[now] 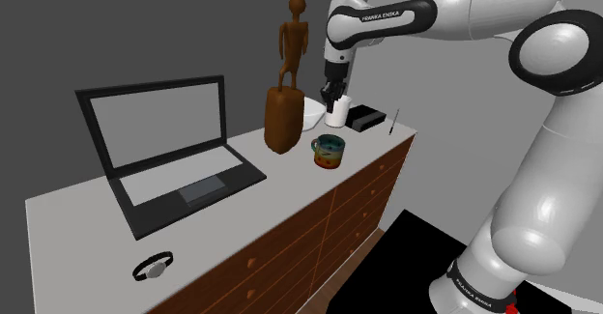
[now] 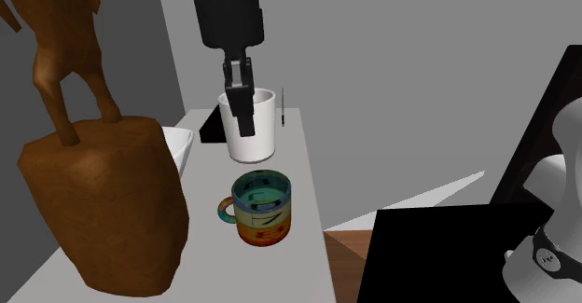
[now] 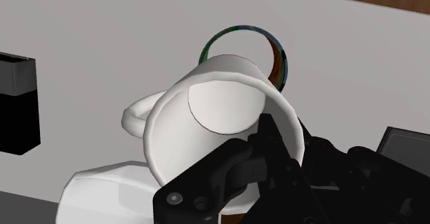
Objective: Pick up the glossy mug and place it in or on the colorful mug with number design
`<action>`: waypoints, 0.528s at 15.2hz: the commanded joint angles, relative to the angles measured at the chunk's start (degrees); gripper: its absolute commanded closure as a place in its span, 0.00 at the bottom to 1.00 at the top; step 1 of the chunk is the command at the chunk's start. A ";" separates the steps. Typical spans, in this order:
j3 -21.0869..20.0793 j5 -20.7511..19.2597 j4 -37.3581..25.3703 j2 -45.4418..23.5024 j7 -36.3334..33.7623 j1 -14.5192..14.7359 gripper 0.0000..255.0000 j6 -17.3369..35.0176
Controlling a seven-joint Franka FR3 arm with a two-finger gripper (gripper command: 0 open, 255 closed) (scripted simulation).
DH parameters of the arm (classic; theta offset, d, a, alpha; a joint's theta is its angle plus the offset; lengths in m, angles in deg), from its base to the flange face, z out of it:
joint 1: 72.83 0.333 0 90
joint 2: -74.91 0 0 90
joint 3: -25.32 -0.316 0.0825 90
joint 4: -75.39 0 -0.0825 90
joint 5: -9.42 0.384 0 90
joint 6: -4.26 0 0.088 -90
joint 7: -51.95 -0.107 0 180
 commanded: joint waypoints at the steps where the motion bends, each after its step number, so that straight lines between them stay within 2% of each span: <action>1: -0.03 0.00 1.34 -0.14 -0.15 0.04 1.00 1.51; 8: -0.02 0.00 5.71 -0.97 -0.35 0.00 1.00 6.70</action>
